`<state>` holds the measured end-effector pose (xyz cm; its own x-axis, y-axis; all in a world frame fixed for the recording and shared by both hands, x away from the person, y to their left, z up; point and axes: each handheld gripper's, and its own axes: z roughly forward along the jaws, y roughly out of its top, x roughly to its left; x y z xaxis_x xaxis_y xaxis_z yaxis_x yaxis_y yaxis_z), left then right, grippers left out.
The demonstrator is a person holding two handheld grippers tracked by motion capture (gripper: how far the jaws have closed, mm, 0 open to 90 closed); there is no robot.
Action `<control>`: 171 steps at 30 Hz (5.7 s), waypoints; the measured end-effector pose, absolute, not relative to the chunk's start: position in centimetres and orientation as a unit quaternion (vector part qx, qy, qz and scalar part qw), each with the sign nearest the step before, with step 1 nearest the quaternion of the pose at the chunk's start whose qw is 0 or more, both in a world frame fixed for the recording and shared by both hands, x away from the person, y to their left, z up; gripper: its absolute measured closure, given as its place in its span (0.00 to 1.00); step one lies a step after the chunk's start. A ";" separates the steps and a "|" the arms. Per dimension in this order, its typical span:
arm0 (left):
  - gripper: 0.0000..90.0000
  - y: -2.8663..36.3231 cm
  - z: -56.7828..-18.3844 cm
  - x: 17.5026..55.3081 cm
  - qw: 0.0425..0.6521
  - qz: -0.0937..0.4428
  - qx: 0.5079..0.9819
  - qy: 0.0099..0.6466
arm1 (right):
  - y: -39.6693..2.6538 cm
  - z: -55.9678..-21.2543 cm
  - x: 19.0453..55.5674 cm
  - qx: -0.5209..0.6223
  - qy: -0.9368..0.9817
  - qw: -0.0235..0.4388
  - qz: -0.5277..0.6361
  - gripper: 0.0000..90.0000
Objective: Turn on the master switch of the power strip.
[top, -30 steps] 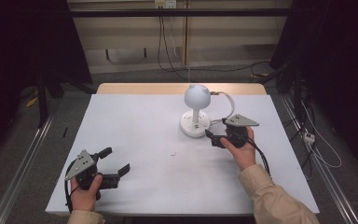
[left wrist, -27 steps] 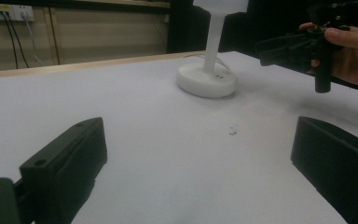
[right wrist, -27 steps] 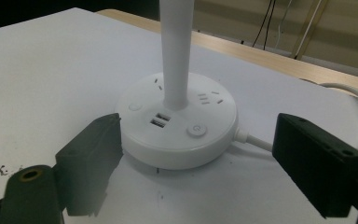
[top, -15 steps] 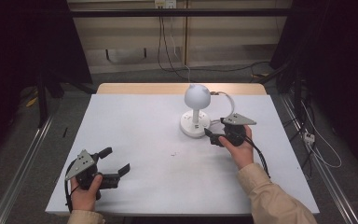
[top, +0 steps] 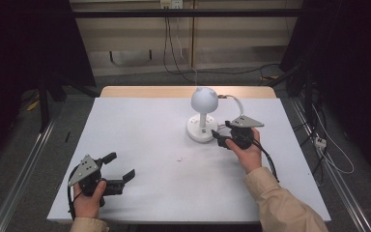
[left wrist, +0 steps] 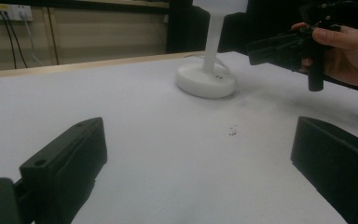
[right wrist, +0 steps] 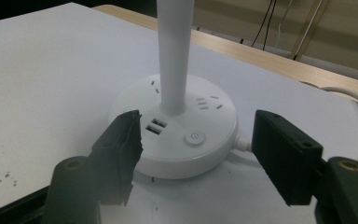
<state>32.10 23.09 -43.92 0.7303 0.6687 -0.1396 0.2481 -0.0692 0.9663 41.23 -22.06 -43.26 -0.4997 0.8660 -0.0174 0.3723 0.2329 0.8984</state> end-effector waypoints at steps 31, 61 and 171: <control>0.03 23.0 -44.0 32.2 0.600 0.175 0.712 0.322 | -21.8 -43.7 42.8 0.427 0.738 0.248 0.460 0.83; 0.03 23.0 -43.9 32.1 0.601 0.176 0.711 0.320 | -21.3 -43.9 43.7 0.429 0.741 0.224 0.466 1.00; 0.03 22.7 -44.0 32.0 0.601 0.174 0.713 0.316 | -21.3 -46.0 44.8 0.424 0.750 0.232 0.452 1.00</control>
<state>32.03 22.69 -43.96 0.7393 0.6602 -0.1325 0.2424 -0.0774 0.9671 44.79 -21.28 -46.01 -0.5332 0.8453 0.0337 0.4255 0.2335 0.8743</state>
